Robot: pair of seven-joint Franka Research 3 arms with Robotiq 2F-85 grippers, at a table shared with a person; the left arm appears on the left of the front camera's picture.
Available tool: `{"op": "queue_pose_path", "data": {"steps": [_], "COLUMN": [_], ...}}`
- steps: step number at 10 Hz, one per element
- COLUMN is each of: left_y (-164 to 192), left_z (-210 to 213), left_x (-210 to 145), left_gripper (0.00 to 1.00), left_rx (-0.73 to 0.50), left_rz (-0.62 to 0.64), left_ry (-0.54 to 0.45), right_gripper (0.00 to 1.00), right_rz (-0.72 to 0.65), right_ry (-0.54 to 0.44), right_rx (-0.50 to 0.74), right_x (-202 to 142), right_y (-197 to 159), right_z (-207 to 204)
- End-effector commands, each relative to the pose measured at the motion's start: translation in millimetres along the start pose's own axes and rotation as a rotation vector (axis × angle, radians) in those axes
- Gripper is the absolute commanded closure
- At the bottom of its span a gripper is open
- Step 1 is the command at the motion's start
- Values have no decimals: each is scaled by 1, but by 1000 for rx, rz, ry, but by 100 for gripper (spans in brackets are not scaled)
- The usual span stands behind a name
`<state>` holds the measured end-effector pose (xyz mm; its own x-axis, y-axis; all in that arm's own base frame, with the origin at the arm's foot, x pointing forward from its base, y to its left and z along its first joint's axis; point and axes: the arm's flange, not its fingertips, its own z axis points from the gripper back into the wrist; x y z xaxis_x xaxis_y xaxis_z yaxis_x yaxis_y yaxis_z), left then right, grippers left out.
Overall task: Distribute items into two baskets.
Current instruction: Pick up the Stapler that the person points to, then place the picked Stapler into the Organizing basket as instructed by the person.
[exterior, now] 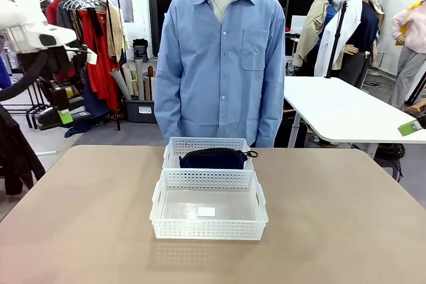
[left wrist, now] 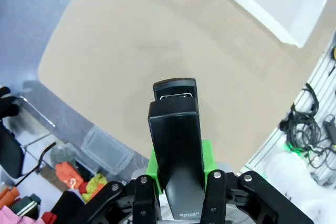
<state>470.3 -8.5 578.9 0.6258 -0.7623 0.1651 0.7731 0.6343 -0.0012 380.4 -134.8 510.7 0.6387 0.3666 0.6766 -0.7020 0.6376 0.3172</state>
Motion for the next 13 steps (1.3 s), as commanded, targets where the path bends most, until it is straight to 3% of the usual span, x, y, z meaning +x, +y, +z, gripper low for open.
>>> {"op": "queue_pose_path", "data": {"steps": [1, 13], "left_y": [-3, -2], "left_z": [0, 5], "left_x": [-13, -6], "left_gripper": [100, 100], "left_rx": [-24, 0], "left_rz": [-37, -16], "left_ry": [-38, -9], "right_gripper": [0, 0], "right_rz": [3, 3], "right_ry": [2, 2], "right_rx": [-2, -2], "right_x": [1, 1], "right_y": [0, 0], "right_z": [2, 2]}}
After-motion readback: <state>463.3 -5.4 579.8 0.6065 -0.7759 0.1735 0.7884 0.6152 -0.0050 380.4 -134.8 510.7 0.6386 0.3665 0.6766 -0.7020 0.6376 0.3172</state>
